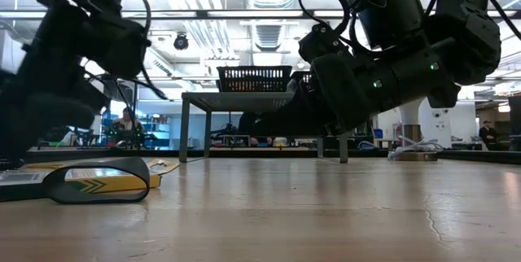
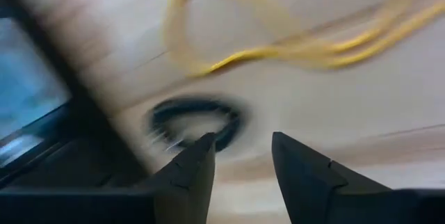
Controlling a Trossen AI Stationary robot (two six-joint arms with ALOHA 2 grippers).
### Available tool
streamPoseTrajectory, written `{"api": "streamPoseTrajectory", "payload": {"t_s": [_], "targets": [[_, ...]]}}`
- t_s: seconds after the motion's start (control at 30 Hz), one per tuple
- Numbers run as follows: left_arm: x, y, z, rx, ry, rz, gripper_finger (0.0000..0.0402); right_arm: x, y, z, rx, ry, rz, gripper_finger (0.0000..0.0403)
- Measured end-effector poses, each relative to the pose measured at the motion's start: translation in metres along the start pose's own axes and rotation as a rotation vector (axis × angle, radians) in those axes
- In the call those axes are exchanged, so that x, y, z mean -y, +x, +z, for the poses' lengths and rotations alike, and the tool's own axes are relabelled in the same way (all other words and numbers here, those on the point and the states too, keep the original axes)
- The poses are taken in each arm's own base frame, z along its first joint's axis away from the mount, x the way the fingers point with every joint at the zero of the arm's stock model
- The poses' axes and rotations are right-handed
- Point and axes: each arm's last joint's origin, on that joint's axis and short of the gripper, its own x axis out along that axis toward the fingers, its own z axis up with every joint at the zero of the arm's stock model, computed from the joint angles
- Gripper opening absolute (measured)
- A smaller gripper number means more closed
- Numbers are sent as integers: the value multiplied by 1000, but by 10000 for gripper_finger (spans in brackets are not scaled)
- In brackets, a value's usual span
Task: Pick & Place Office Desk Supplies
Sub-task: Put the black spring keychain into the right black bin
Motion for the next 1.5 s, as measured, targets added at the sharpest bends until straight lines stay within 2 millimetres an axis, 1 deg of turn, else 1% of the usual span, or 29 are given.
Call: {"api": "streamPoseTrajectory", "payload": {"t_s": [0.07,0.17,0.3,0.5,0.57,0.67,0.73,0.77,0.9,1.0,1.1,1.23,1.3,1.37,1.5], "targets": [[3,5,5,20,8,-64,136,0,0,0,0,1,0,61],[0,9,7,11,-8,-76,121,0,0,0,-1,10,1,61],[-1,11,8,12,-8,-80,116,0,0,0,-1,22,2,61],[1,10,9,41,113,-104,109,-2,-1,0,-3,34,13,61],[3,9,10,49,139,-111,90,-3,-1,-1,-3,37,17,61],[3,8,10,59,144,-129,44,-8,-3,-1,-6,37,39,61],[4,7,10,61,138,-136,14,-13,-7,2,-6,23,90,61],[4,7,10,62,138,-136,8,-16,-9,7,8,17,118,61],[4,4,9,60,143,-128,10,-22,-21,32,75,-32,155,61],[-1,-2,8,68,139,-82,11,-21,-27,41,72,-74,150,61],[-5,-3,6,54,145,-68,11,-21,-30,48,88,-88,151,61],[-8,-5,4,47,145,-63,14,-20,-30,46,77,-94,149,61],[-11,-4,3,40,146,-54,23,-21,-28,44,74,-91,148,61],[-13,-2,3,40,146,-45,39,-20,-27,41,61,-85,148,61],[-19,8,1,41,140,-14,85,-20,-24,34,39,-58,146,61]]}}
